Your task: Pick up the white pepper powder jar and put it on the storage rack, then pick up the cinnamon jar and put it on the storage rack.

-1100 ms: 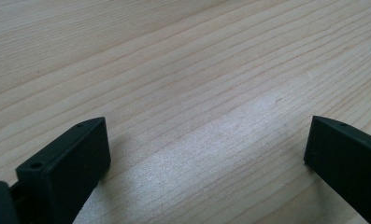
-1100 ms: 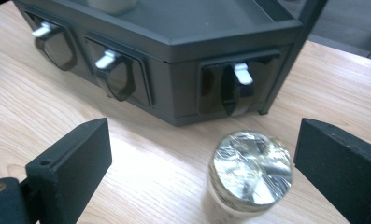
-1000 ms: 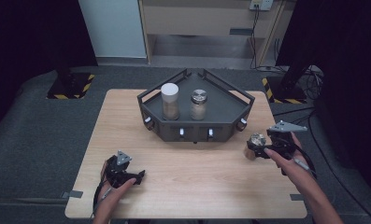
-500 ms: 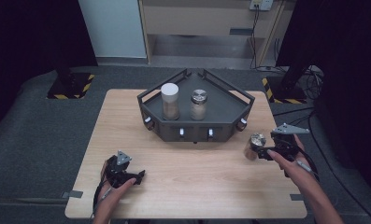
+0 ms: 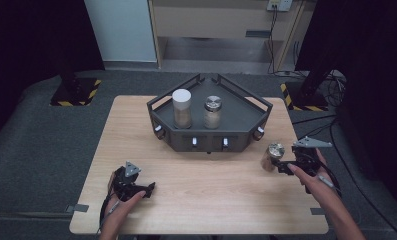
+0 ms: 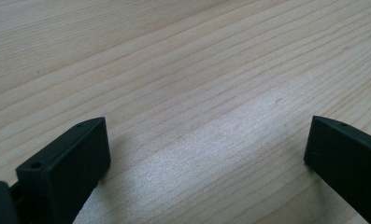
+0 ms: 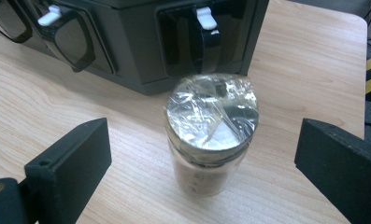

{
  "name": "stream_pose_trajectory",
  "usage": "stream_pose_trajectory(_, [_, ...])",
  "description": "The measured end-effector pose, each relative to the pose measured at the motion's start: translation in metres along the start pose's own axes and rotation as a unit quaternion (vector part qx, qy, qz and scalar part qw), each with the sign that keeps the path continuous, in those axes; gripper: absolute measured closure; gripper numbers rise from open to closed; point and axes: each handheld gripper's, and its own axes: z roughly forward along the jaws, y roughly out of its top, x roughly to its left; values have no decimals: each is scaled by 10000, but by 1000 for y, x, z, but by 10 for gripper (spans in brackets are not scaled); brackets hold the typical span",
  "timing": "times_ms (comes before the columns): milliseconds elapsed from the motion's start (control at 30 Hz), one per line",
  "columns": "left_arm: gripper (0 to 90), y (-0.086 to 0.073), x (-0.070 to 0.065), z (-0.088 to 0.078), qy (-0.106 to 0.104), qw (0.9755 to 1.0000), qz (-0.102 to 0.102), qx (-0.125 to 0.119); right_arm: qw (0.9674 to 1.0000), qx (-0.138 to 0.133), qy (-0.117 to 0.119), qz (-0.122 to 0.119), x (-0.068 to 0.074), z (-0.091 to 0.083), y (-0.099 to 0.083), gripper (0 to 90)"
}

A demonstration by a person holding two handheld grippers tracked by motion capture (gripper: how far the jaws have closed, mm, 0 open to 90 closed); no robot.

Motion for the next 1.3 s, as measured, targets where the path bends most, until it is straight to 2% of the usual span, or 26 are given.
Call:
stream_pose_trajectory(533, [0, 0, 0, 0, 1, 10000, 0, 0, 9999, 46, 24, 111, -5, 5, -16, 39])
stream_pose_trajectory(767, [0, 0, 0, 0, 1, 10000, 1, 0, 9998, 134, 42, 140, -8, 13, -22, 39])
stream_pose_trajectory(1300, [0, 0, 0, 0, 0, 10000, -1, 0, 9995, 280, 19, 111, -9, 36, -15, 55])
